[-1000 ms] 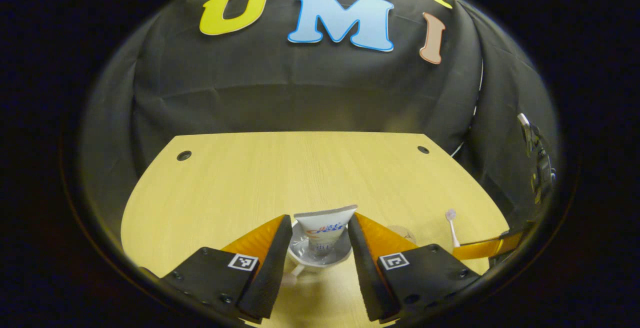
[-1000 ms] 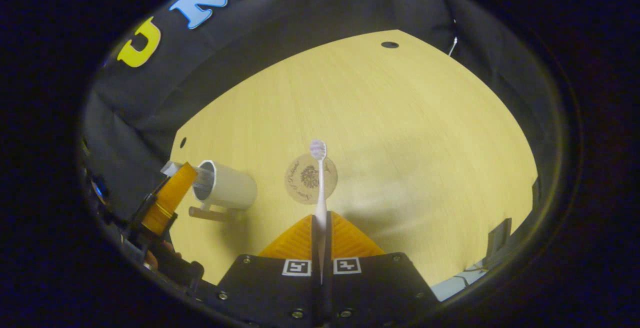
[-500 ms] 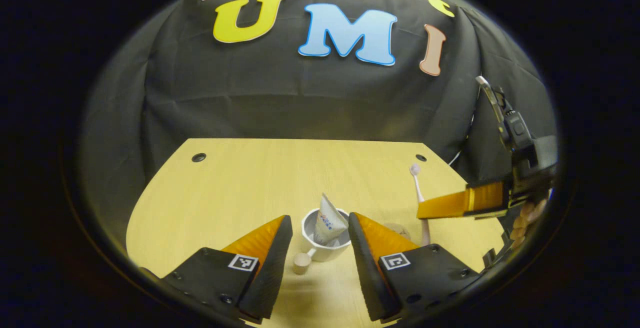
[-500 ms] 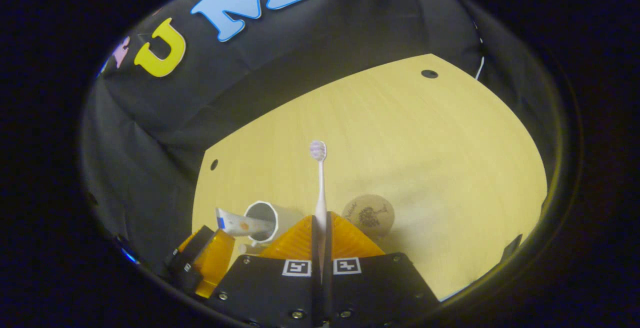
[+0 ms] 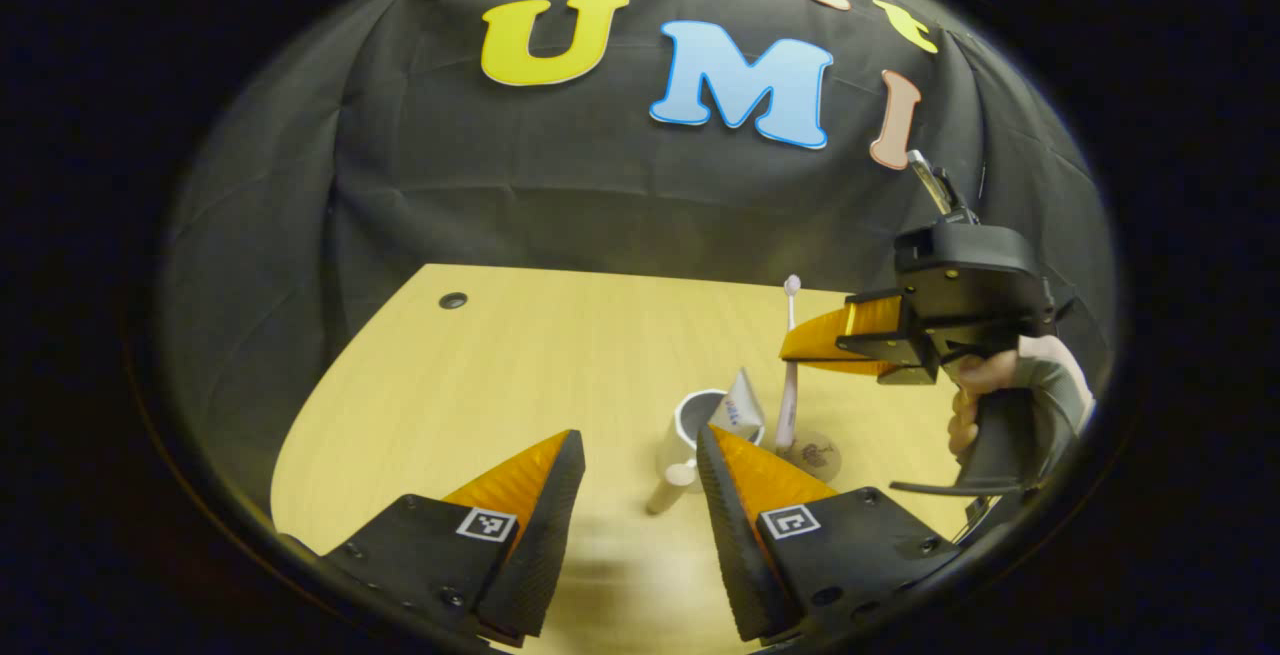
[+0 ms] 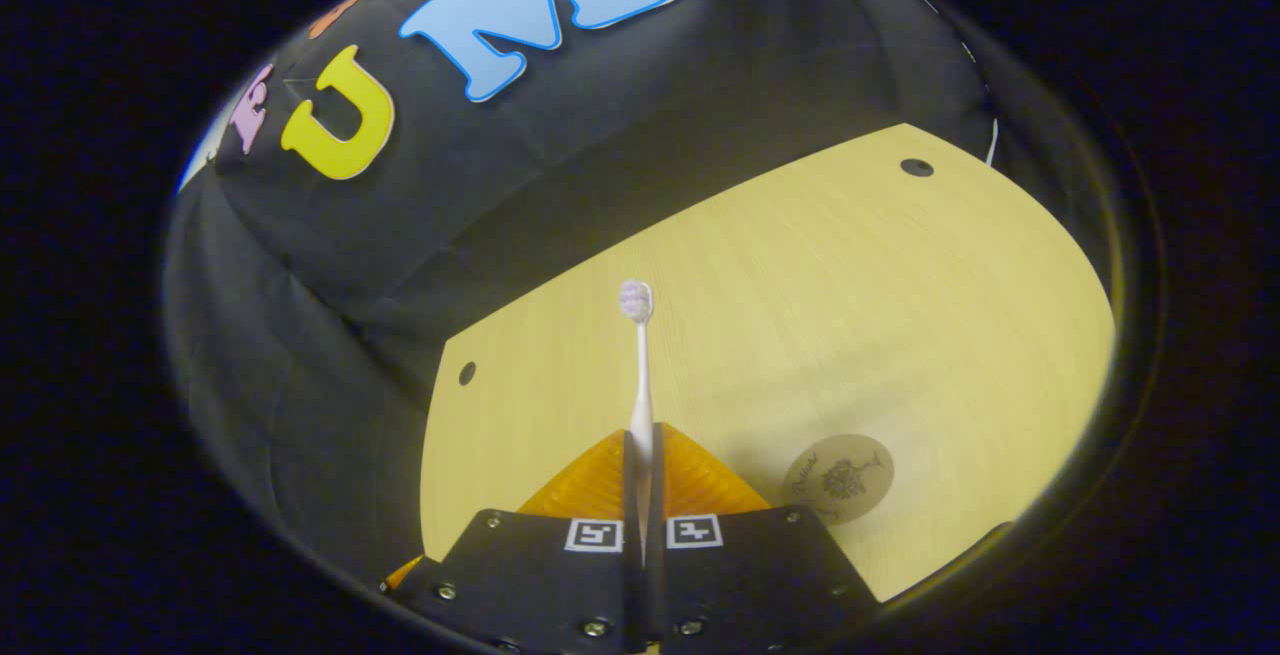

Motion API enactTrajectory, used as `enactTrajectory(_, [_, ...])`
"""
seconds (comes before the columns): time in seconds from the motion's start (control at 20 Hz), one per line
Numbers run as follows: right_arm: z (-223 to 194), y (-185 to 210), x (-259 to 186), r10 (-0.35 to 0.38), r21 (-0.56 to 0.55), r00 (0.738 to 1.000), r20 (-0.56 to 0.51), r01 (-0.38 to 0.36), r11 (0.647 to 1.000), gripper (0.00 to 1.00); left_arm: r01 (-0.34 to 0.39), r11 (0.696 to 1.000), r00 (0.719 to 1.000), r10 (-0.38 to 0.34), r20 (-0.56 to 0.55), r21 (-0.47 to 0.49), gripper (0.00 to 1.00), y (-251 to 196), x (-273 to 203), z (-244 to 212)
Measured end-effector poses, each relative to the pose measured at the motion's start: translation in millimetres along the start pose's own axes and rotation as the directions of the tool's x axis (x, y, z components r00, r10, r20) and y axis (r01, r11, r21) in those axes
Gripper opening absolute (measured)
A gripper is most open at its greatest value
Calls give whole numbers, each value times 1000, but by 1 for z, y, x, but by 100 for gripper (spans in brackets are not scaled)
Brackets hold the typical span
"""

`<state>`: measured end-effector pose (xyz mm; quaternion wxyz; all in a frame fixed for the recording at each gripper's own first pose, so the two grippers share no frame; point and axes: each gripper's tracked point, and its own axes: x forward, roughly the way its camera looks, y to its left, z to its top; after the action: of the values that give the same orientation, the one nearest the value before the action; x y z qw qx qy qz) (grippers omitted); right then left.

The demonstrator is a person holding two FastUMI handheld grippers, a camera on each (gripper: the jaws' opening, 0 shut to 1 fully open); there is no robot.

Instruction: Put the toothbrush and toothpaste on the desktop into the cup, then pick up the cup and place it on the coaster on the desktop.

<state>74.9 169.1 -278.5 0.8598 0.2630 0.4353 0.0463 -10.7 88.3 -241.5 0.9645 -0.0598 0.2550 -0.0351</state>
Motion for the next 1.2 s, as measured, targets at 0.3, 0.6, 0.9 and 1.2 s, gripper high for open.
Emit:
enactTrajectory(0.3, [0,9,27,6,-82,996,85,1,997,2,-53,998,999,53,-9,14,73,39,-19,-2])
enactTrajectory(0.6, [-18,12,25,55,-244,979,196,-6,970,3,-51,999,998,52,-35,5,73,45,-14,-6])
enactTrajectory(0.9, [-36,6,18,79,-280,972,220,-15,960,7,-5,1000,999,6,-49,28,73,30,2,-4])
enactTrajectory(1.2, [-60,-3,8,78,-328,980,184,-13,945,21,57,997,995,-53,-87,49,73,15,15,-16])
